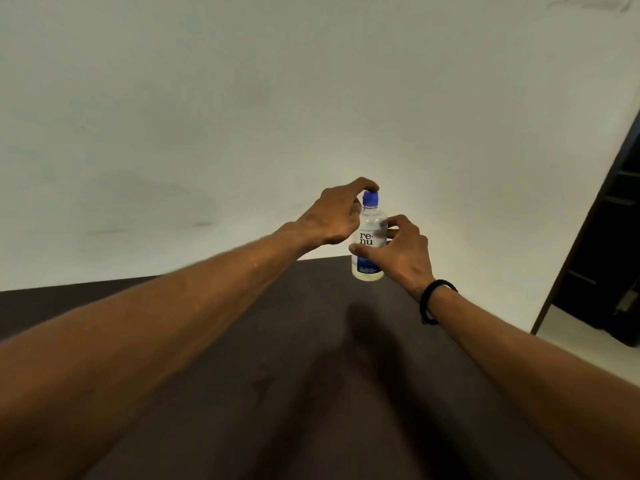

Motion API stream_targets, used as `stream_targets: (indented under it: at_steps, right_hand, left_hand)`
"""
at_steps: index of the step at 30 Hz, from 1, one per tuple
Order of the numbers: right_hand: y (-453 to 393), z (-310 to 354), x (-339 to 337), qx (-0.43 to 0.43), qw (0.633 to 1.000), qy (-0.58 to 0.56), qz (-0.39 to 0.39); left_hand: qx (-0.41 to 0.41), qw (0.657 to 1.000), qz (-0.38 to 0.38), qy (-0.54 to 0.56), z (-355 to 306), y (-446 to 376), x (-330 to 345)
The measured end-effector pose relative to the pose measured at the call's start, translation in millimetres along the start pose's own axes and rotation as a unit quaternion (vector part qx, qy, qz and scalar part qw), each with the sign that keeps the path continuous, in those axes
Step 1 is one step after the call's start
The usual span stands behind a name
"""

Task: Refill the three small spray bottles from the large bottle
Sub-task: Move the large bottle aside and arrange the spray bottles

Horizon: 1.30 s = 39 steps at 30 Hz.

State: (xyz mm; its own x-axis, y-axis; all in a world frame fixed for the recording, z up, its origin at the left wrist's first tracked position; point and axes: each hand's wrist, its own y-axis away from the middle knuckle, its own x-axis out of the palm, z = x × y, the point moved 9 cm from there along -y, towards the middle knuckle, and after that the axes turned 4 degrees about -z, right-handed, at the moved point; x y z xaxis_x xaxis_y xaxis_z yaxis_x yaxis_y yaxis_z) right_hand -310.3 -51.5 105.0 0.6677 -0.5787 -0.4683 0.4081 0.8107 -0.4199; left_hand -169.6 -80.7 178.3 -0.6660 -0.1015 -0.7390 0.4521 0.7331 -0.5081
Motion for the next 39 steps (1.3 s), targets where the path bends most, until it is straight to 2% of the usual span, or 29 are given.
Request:
stream_targets:
  at_steps: [7,19,29,39]
  right_hand:
    - [-45.8,-30.4,33.1,0.03,0.999,-0.01,-0.007]
    - [-72.7,-58.7,60.1,0.062,0.998,-0.028,-0.016]
    - [-82.9,-53.7,78.2,0.076,0.996,-0.039,0.003]
    - [-68.4,-42.7,84.7,0.116,0.992,0.006,0.042]
  left_hand:
    - [-0.034,0.998,0.05,-0.001,36.0,-21.9,43.6]
    - [-0.08,0.993,0.081,0.027,64.8,-39.3,79.9]
    - [-0.115,0.99,0.08,0.015,83.7,-50.5,81.1]
    - [-0.127,0.987,0.095,-0.029,74.5,-24.3,61.8]
